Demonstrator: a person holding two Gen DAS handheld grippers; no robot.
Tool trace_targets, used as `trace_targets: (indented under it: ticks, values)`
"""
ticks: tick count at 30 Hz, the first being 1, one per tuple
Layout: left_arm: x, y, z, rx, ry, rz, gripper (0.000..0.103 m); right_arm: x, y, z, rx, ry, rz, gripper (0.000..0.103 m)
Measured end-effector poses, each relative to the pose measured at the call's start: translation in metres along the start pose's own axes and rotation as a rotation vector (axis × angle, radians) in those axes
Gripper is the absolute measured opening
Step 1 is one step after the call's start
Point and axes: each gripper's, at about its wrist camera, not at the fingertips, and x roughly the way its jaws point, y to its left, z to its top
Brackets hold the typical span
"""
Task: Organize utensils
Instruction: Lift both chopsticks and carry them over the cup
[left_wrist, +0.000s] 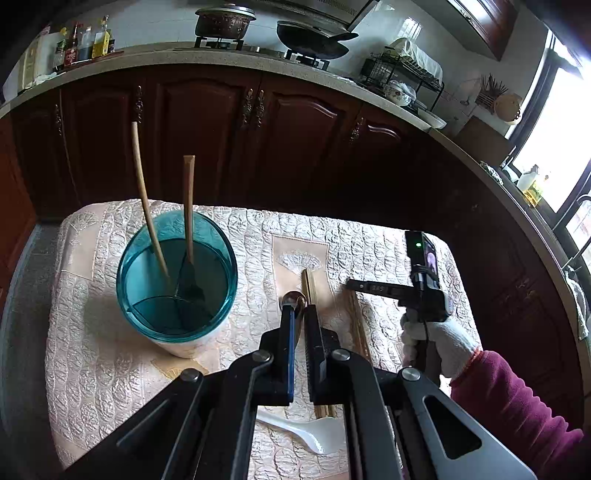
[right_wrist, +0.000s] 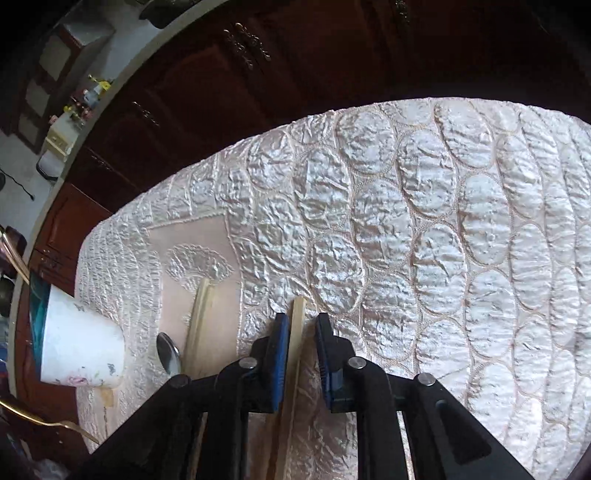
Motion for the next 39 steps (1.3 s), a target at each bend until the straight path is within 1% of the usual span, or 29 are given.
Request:
trace_targets:
  ticks: [4,9,14,17,23,26,30,33,35,39]
  values:
    - [-0.008,0.003,0.002,-0.005,-0.016,-0.007,0.005,-0.043,0.005,-0.004,-0.02,-0.064,0.046,0.008]
    - [-0.021,0.006,0.005,-0.004,-0.032,-0.003,0.005,-0.106,0.03,-0.022,-0.103,-0.163,0.096,0.007]
    - [-0.042,0.014,0.017,-0.019,-0.068,0.005,0.005,-0.164,0.053,-0.025,-0.168,-0.255,0.135,0.007]
    - [-0.06,0.019,0.026,-0.026,-0.101,0.007,0.005,-0.199,0.068,-0.022,-0.209,-0.304,0.173,0.007]
    - [-0.085,0.03,0.048,-0.026,-0.17,0.041,0.005,-0.247,0.126,-0.002,-0.292,-0.399,0.254,0.007]
    - [-0.089,0.037,0.059,-0.028,-0.188,0.071,0.005,-0.259,0.157,0.011,-0.322,-0.441,0.28,0.007]
    - [-0.084,0.049,0.069,-0.028,-0.192,0.12,0.005,-0.251,0.201,0.028,-0.348,-0.472,0.297,0.007]
    - [-0.074,0.059,0.073,-0.032,-0.179,0.156,0.005,-0.24,0.235,0.041,-0.374,-0.479,0.308,0.007]
    - [-0.065,0.065,0.074,-0.032,-0.17,0.183,0.005,-0.231,0.255,0.047,-0.392,-0.486,0.3,0.007]
    - [-0.044,0.081,0.073,-0.052,-0.136,0.208,0.005,-0.204,0.286,0.06,-0.398,-0.485,0.297,0.007]
